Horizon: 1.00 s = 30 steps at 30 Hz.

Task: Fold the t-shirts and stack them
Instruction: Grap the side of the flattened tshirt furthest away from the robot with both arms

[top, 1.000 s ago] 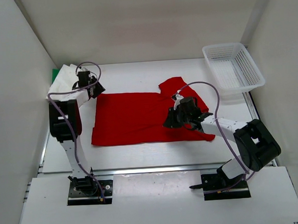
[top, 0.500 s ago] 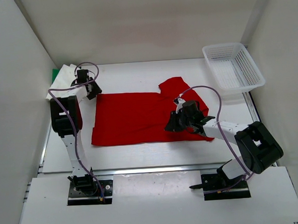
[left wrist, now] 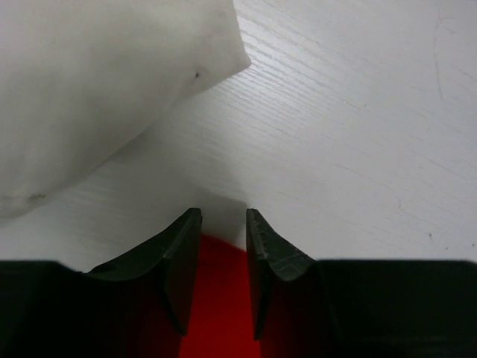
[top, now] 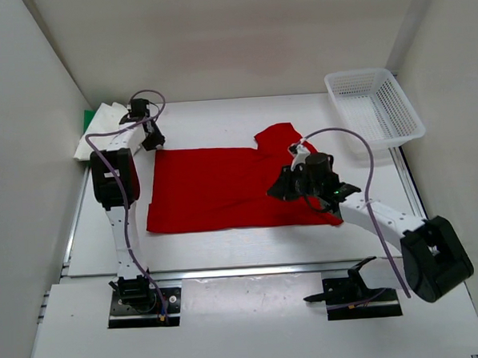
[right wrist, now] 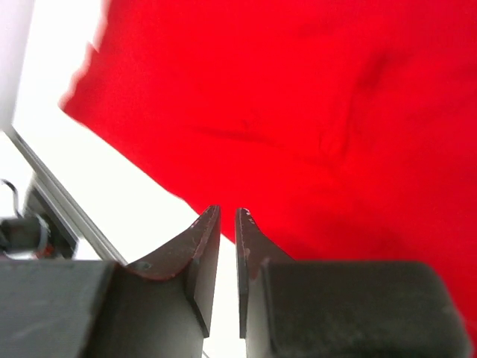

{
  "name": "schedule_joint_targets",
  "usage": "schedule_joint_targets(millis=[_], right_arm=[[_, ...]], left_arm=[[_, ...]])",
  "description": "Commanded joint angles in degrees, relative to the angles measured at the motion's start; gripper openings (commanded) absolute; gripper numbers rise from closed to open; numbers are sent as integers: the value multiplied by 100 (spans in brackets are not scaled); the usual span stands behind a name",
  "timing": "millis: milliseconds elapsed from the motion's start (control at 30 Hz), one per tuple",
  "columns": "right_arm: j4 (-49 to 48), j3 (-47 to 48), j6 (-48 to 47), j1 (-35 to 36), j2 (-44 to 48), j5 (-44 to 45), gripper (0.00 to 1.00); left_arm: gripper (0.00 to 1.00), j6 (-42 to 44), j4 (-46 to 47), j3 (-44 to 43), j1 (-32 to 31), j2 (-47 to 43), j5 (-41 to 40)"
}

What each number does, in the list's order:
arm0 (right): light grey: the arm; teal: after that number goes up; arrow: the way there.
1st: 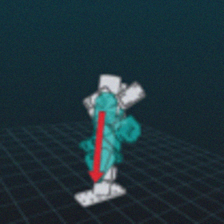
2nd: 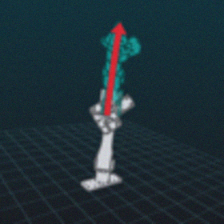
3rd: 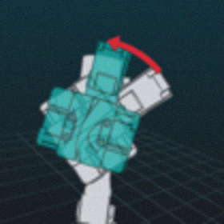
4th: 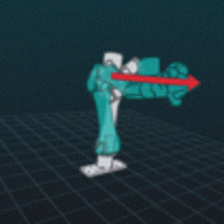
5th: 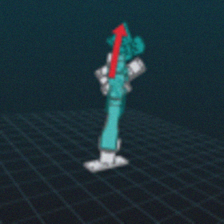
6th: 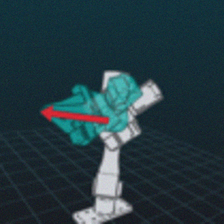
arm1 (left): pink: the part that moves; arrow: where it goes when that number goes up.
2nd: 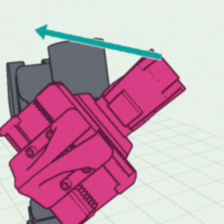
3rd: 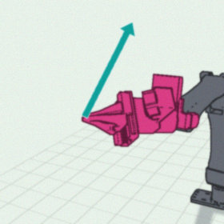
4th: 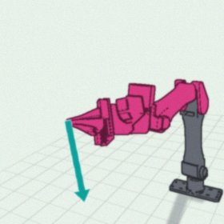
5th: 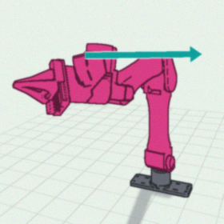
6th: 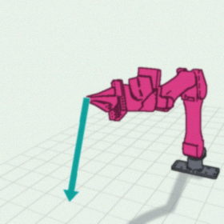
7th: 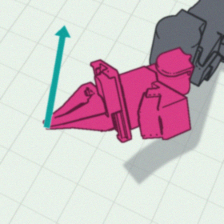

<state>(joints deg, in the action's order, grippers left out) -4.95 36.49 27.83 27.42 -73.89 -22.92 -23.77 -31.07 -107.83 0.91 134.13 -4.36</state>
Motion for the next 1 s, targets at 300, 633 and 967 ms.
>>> schedule_joint_targets(millis=[300, 633, 967], right_arm=[[-384, 174, 99, -352, 771, -29, 13], [-534, 95, 196, -457, 1130, -81, 14], [-946, 130, 319, -642, 525, 23, 13]], left_arm=[[45, 65, -205, 571, -11, -484, -442], [39, 294, -461, 377, -302, -396, -750], [10, 154, -189, 719, -249, -598, -646]])
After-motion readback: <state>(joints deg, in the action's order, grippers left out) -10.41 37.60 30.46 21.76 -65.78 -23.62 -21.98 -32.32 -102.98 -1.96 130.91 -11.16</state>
